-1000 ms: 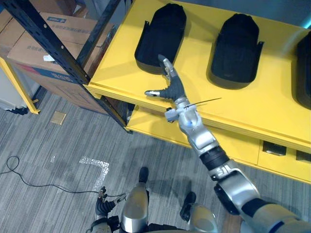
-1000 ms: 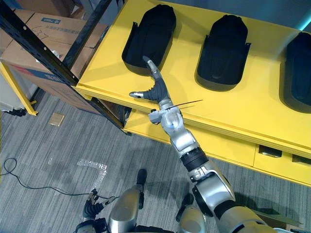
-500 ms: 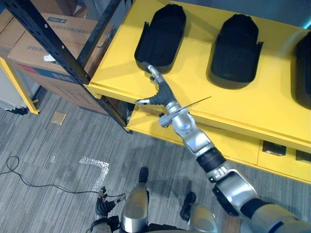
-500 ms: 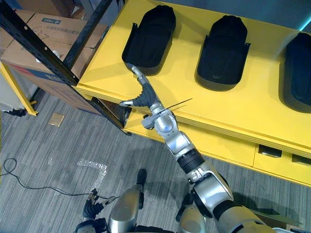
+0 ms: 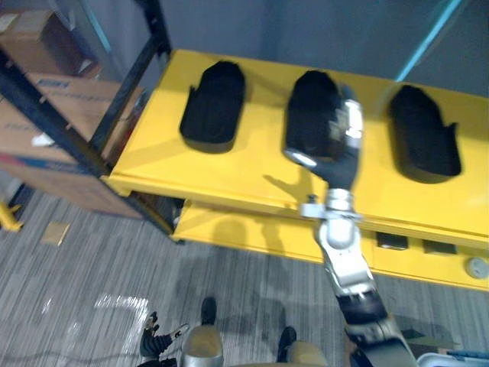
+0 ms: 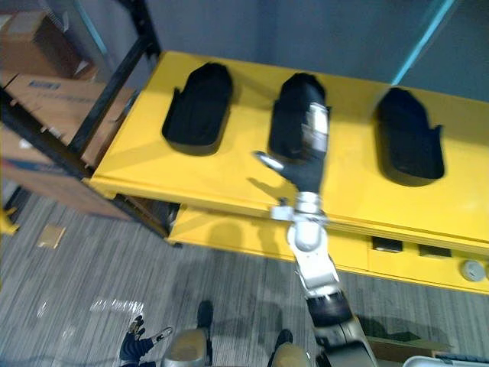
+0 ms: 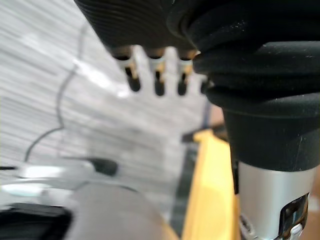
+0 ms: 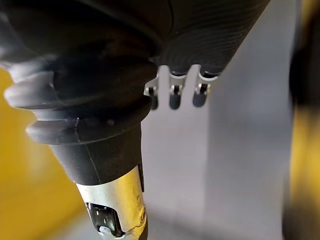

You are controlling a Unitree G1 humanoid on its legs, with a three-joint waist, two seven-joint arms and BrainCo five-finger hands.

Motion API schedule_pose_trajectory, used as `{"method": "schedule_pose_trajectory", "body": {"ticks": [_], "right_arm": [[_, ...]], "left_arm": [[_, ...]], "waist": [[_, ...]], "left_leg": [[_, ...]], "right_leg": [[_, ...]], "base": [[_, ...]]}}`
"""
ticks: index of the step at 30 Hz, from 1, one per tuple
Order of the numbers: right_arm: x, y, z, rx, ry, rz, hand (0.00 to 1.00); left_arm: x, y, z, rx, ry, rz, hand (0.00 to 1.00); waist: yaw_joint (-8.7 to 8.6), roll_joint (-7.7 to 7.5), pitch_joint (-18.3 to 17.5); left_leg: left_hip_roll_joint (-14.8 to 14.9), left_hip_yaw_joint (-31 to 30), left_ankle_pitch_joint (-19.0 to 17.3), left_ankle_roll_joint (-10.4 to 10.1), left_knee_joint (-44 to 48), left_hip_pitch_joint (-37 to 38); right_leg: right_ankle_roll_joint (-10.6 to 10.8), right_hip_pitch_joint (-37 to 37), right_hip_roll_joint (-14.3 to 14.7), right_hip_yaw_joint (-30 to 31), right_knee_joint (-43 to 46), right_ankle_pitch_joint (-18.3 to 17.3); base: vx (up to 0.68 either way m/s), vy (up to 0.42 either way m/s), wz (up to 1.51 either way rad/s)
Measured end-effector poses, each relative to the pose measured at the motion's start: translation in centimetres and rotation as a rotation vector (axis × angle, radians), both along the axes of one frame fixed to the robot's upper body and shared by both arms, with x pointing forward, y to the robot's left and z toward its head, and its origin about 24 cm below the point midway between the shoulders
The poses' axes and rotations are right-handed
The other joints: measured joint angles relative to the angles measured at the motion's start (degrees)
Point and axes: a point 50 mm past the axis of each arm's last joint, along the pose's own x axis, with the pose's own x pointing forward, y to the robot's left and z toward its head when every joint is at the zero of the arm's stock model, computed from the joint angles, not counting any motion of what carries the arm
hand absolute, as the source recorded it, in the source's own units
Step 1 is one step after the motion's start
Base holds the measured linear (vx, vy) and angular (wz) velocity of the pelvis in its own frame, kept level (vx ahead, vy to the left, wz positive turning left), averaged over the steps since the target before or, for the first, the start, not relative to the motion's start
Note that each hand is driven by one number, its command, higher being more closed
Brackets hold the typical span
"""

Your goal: Walk over and take plastic housings, then place them on the shelf

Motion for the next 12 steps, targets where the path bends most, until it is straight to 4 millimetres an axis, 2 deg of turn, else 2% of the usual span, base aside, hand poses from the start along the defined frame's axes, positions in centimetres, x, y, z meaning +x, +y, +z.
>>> {"method": "schedule_pose_trajectory", "body": {"ticks": [2, 3, 4, 7, 8, 10, 12], "right_arm": [[-2.1, -3.3, -2.8, 0.066, 0.086, -0.18, 0.0], [-2.8, -3.9, -3.7, 0.076, 0.119, -0.218, 0.0], [-4.6, -5.5, -5.7, 0.096, 0.2, -0.319, 0.0], [-7.2, -7.6, -8.4, 0.09, 0.332, -0.431, 0.0], [-8.4, -8.8, -10.7, 0.104, 0.443, -0.489, 0.0], [-9.8, -9.9, -13.6, 0.144, 0.581, -0.547, 0.0], [-12.6, -10.9, -18.5, 0.235, 0.818, -0.602, 0.0]], "left_arm": [[-0.8, 0.2, -0.6, -0.002, 0.055, 0.019, 0.0], [-1.0, 0.3, -0.8, -0.003, 0.073, 0.032, 0.0], [-1.4, 0.5, -1.3, -0.005, 0.121, 0.053, 0.0], [-2.0, 0.3, -2.0, -0.022, 0.173, 0.091, 0.0], [-2.2, 0.2, -2.2, -0.035, 0.194, 0.11, 0.0], [-2.0, 0.2, -2.4, -0.047, 0.204, 0.116, 0.0], [-1.6, 0.2, -2.4, -0.071, 0.196, 0.146, 0.0]], "waist": [[-2.45, -0.01, -1.05], [-2.97, 0.1, -1.37], [-4.42, 0.25, -2.21], [-6.6, 1.42, -3.4], [-7.69, 1.87, -4.41], [-8.07, 2.35, -5.0], [-8.09, 2.83, -5.44]], "left_leg": [[0.54, 3.49, -0.5, -0.14, -0.07, 1.51], [0.69, 4.3, -0.66, -0.26, -0.08, 2.02], [0.98, 6.71, -0.73, -0.36, -0.12, 3.13], [1.62, 9.78, -1.58, -1.01, -0.15, 5.04], [1.73, 11.7, -1.73, -1.21, -0.16, 5.96], [2.18, 13.25, -1.97, -1.47, -0.18, 6.79], [2.64, 14.82, -2.02, -1.55, -0.45, 7.83]], "right_leg": [[-0.02, -0.13, 0.91, 3.04, -1.48, 1.4], [0.01, -0.16, 0.95, 3.92, -1.81, 1.72], [-0.09, -0.15, 1.13, 5.78, -2.34, 2.08], [-0.21, -0.32, 1.94, 8.71, -2.68, 2.46], [-0.28, -0.68, 2.38, 10.14, -2.69, 2.68], [-0.5, -1.05, 2.94, 11.47, -2.75, 3.06], [-0.61, -1.06, 3.46, 12.72, -3.19, 3.39]], "base": [[0.03, 0.006, -0.74], [0.01, 0.003, -0.84], [0.0, 0.0, -0.75], [-0.03, -0.006, -0.71], [-0.07, -0.001, -0.57], [-0.08, -0.008, -0.54], [-0.09, -0.02, -0.4]]}}
